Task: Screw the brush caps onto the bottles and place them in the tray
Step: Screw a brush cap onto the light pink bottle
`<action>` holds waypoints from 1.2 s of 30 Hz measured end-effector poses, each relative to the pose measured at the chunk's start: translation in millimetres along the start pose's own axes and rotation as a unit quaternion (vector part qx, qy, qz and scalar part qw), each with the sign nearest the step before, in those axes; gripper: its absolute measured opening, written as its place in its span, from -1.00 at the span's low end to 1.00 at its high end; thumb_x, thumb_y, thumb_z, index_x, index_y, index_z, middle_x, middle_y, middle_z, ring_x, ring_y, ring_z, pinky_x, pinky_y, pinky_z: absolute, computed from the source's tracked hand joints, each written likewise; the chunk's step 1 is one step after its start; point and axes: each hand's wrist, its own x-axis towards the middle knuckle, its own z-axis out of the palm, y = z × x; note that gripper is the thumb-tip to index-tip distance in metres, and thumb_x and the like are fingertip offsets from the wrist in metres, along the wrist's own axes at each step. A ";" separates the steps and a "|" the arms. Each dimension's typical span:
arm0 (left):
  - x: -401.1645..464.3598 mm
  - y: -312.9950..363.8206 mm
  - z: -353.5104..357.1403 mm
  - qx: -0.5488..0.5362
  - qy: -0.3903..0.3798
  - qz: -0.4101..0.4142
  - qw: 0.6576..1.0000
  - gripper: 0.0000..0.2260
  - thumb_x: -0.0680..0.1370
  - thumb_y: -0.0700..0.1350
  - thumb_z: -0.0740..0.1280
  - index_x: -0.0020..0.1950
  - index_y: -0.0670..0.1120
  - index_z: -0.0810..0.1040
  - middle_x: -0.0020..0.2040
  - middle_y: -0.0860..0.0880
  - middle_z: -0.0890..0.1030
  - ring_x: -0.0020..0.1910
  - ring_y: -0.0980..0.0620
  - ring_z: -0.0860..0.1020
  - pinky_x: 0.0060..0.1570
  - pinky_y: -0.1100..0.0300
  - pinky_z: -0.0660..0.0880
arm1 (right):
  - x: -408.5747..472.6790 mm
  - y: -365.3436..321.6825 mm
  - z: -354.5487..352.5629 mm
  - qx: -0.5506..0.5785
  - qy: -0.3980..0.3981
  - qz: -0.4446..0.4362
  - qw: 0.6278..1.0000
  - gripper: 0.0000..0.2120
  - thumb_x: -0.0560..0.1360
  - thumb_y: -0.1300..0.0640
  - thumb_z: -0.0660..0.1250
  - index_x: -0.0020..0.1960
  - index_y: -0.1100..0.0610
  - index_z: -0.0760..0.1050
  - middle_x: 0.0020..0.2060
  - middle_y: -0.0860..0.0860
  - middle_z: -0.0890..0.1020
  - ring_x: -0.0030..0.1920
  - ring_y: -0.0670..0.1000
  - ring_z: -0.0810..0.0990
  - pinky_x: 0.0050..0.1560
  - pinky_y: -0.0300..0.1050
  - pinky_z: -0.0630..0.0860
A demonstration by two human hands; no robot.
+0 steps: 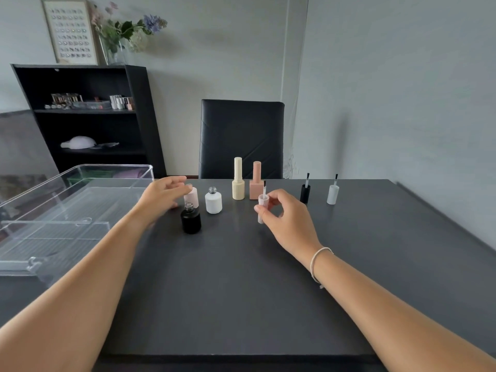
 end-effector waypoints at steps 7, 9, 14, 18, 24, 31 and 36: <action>9.3 -8.0 0.4 -0.020 -0.023 0.008 1.000 -0.69 0.46 -0.13 0.41 0.19 -0.06 0.53 0.11 -0.04 0.58 -0.04 0.16 0.56 -0.16 0.39 0.46 | 1.6 1.3 0.6 0.020 -0.004 0.004 1.000 -0.86 0.45 0.00 0.34 -0.09 0.06 0.48 -0.20 -0.17 0.56 -0.33 -0.20 0.44 -0.30 -0.35 0.30; 9.3 -10.9 1.1 -0.030 -0.019 0.010 0.999 -0.77 0.44 -0.12 0.42 0.09 -0.02 0.57 0.04 0.00 0.62 -0.11 0.21 0.57 -0.21 0.44 0.47 | 1.4 1.2 0.6 0.023 -0.009 0.005 1.000 -0.86 0.45 0.00 0.34 -0.08 0.06 0.49 -0.19 -0.15 0.58 -0.36 -0.22 0.43 -0.31 -0.35 0.29; 9.6 -16.7 1.5 -0.017 -0.008 0.017 1.000 -0.81 0.42 -0.09 0.44 0.02 0.02 0.62 -0.04 0.08 0.65 -0.09 0.21 0.58 -0.06 0.33 0.43 | 1.2 1.6 1.0 0.029 -0.016 0.009 0.999 -0.86 0.45 0.01 0.34 -0.09 0.06 0.49 -0.17 -0.13 0.60 -0.36 -0.30 0.43 -0.32 -0.35 0.27; 4.2 -14.0 4.9 -0.011 0.046 0.039 0.998 -0.78 0.43 -0.11 0.43 0.06 -0.04 0.61 -0.10 0.09 0.63 -0.15 0.22 0.56 -0.09 0.32 0.46 | 1.1 0.9 0.2 0.032 -0.014 0.010 0.999 -0.90 0.45 0.01 0.34 -0.11 0.02 0.48 -0.20 -0.19 0.57 -0.36 -0.33 0.43 -0.32 -0.37 0.27; -14.0 18.3 11.0 -0.017 0.158 0.140 0.977 -0.87 0.45 -0.08 0.40 -0.01 0.06 0.58 -0.20 0.17 0.60 -0.30 0.44 0.52 -0.27 0.60 0.35 | 0.0 -3.1 -3.2 0.050 -0.012 0.013 0.999 -0.92 0.46 0.02 0.34 -0.10 -0.03 0.44 -0.25 -0.27 0.55 -0.44 -0.26 0.47 -0.28 -0.29 0.33; -44.5 50.5 31.0 -0.089 0.134 0.214 0.964 -0.87 0.47 -0.10 0.39 -0.02 0.09 0.57 -0.14 0.12 0.62 -0.24 0.33 0.58 -0.29 0.52 0.40 | 0.3 -7.7 -10.0 0.066 -0.012 0.026 0.997 -0.92 0.48 0.00 0.29 -0.06 -0.02 0.44 -0.21 -0.18 0.58 -0.41 -0.09 0.52 -0.23 -0.09 0.52; -55.6 52.2 46.1 -0.092 0.058 0.241 0.965 -0.83 0.47 -0.14 0.38 -0.05 0.15 0.56 -0.06 0.07 0.62 -0.20 0.25 0.61 -0.26 0.48 0.43 | 3.7 -9.7 -21.0 0.123 0.009 0.005 0.992 -0.84 0.54 0.02 0.22 0.01 -0.03 0.56 -0.39 -0.22 0.55 -0.42 -0.21 0.42 -0.36 -0.41 0.34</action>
